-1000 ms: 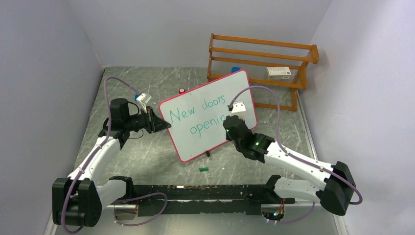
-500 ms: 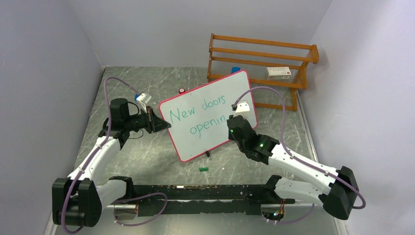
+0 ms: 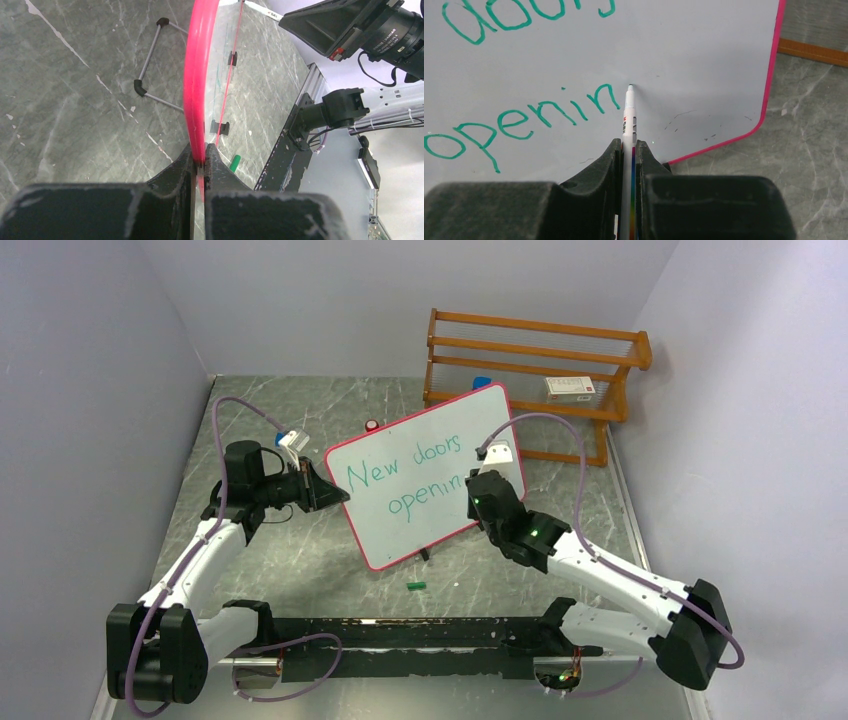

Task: Write a sentence on the whiteboard

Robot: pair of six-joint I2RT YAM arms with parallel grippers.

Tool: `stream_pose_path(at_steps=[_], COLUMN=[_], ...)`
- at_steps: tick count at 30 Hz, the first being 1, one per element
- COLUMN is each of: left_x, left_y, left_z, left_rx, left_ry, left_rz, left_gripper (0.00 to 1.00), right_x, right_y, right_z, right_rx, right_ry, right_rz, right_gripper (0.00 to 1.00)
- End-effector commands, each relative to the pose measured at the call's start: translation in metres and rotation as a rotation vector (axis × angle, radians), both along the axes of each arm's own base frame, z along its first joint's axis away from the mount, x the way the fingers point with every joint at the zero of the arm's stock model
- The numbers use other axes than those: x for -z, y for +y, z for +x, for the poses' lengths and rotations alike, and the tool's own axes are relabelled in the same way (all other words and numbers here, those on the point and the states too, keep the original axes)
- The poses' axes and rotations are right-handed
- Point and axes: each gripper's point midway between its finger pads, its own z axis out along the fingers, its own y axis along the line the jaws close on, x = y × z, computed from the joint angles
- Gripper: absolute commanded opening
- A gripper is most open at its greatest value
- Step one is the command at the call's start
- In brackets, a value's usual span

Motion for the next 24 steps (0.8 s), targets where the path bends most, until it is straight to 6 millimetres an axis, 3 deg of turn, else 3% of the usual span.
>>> stream_pose_path(at_steps=[1,9,24], left_x=[0.011,0.011,0.012], left_y=[0.008,0.008,0.008], left_z=[0.009,0.009,0.01], left_rx=[-0.056,-0.055,-0.055], left_ry=[0.014,0.015,0.018], left_rz=[0.059,0.06,0.059], left_gripper=[0.05,0.05,0.05], right_x=[-0.005,-0.002,-0.017], right_y=[0.001,0.002,0.009], right_z=[0.008,0.011,0.014], right_rx=[0.004,0.001,-0.026], right_ry=[-0.02,-0.015,-0.048], right_rz=[0.014,0.013,0.05], right_gripper=[0.0,0.0,0.0])
